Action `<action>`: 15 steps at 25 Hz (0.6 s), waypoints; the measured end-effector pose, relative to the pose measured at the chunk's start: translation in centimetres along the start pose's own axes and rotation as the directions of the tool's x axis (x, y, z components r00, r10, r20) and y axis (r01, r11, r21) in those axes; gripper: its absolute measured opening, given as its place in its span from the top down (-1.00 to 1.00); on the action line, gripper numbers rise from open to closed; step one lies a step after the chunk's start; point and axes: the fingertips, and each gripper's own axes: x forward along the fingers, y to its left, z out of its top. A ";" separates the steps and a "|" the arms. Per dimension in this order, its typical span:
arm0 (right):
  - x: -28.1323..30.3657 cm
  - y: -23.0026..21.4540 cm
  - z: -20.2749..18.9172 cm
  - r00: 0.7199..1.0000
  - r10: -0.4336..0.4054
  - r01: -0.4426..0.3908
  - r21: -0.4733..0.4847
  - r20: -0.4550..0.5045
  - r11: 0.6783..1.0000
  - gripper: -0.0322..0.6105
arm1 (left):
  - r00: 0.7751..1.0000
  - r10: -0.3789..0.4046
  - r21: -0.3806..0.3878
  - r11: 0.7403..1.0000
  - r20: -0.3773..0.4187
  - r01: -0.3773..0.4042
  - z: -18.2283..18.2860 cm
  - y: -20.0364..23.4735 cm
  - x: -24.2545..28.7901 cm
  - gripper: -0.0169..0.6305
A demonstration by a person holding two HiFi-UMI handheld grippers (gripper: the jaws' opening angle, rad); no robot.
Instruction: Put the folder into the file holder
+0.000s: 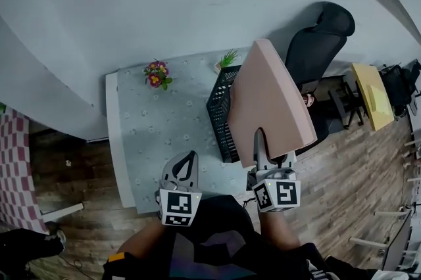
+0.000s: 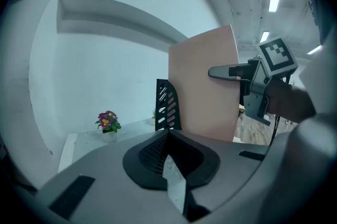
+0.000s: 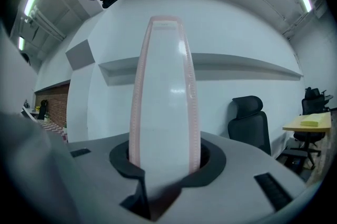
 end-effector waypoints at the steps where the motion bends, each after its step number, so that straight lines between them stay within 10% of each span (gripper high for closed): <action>1: 0.5 -0.2 -0.4 1.000 0.004 -0.004 0.009 -0.002 1.000 0.45 | 1.000 0.005 -0.004 1.000 -0.009 -0.005 -0.1 0.1 0.5 0.93; 15: 2.7 -0.8 -1.8 0.999 0.019 -0.022 0.065 0.046 0.998 0.45 | 0.993 -0.003 -0.008 1.000 -0.115 0.002 -1.7 -0.4 4.3 0.93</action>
